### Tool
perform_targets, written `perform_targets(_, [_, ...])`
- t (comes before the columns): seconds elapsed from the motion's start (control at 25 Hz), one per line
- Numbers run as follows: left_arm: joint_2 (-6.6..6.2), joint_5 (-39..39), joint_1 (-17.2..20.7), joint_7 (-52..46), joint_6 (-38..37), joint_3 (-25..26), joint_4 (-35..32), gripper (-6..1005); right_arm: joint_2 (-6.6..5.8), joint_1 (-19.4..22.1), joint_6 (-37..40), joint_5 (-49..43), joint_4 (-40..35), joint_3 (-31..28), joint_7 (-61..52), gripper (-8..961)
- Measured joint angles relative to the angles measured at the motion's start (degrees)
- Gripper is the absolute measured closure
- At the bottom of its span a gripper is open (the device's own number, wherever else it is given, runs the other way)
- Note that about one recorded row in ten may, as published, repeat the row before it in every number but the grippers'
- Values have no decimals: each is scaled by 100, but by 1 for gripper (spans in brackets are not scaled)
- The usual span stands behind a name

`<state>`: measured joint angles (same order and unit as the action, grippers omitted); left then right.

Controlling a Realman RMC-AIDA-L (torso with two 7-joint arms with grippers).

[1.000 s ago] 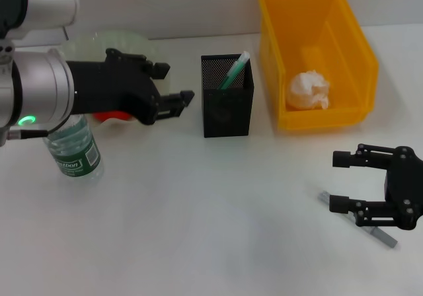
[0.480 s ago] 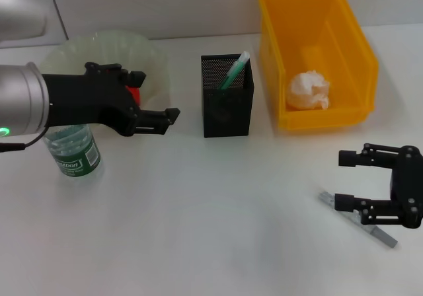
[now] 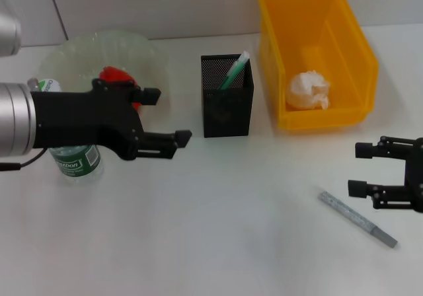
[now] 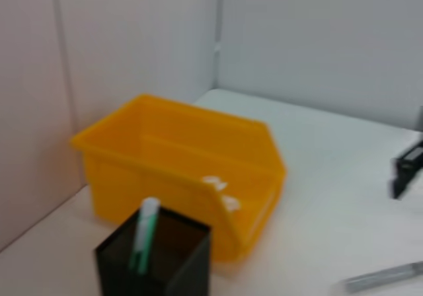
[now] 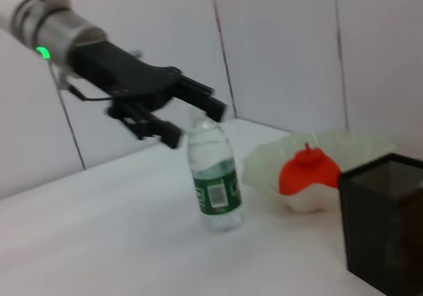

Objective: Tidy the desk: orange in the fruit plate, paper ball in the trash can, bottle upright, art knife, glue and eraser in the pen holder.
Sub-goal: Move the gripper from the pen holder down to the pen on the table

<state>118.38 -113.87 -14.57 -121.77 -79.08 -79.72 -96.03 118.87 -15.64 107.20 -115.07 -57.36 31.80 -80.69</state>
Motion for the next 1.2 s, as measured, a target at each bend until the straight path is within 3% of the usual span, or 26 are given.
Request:
perform_targets(0.48, [0, 878, 99, 723, -717, 77, 323, 153, 9, -395, -58, -601, -1020, 28, -1523, 189])
perform_targets(0.68, [0, 1210, 89, 1085, -882, 160, 573, 153, 23, -673, -60, -1311, -1500, 42, -2280, 189])
perform_targets(1.2, [16, 1269, -122, 1358, -951, 222, 1056, 153, -18, -1206, 49, -2079, -2134, 761, -3590, 190])
